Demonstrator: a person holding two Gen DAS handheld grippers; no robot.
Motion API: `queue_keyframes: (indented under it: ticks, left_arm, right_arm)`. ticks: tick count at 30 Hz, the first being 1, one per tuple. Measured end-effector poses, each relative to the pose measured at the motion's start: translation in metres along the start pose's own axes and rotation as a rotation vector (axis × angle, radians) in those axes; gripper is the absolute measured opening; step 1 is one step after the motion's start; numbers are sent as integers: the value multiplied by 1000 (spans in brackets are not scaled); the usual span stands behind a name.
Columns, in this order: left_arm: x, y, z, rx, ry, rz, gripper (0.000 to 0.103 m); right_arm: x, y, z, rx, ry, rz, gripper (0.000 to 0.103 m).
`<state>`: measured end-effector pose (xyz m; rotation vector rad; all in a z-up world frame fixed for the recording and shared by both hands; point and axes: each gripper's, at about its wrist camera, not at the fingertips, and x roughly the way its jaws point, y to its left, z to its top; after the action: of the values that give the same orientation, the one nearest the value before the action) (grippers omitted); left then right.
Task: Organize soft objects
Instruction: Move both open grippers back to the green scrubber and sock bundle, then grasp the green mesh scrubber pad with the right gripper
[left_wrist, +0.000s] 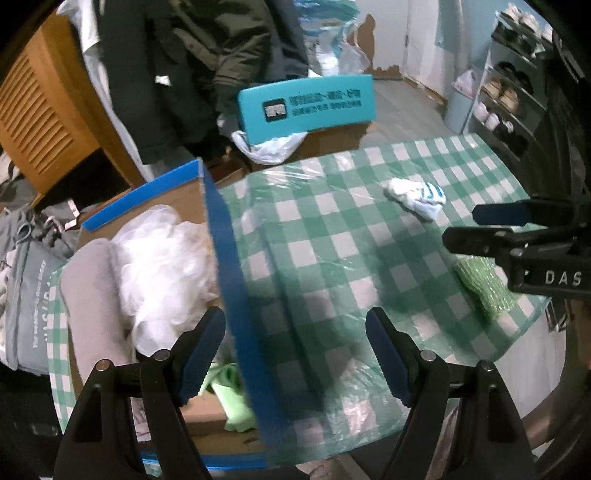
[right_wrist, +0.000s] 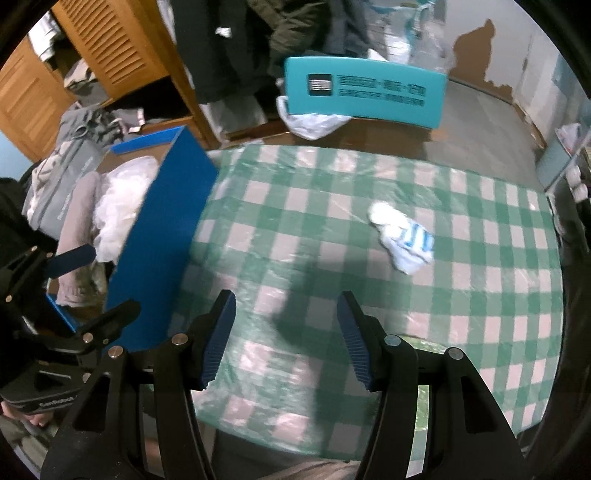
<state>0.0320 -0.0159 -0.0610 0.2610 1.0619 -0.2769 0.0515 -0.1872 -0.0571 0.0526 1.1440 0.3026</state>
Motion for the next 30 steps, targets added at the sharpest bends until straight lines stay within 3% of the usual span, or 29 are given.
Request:
queue_keyframes:
  ticks: [15, 30]
  left_arm:
    - [26, -57, 12, 50, 45, -37, 80]
    - [69, -87, 5, 77, 144, -62, 80]
  right_arm:
    - [4, -78, -46, 114, 52, -106, 59]
    - [59, -123, -84, 238, 209, -133, 59]
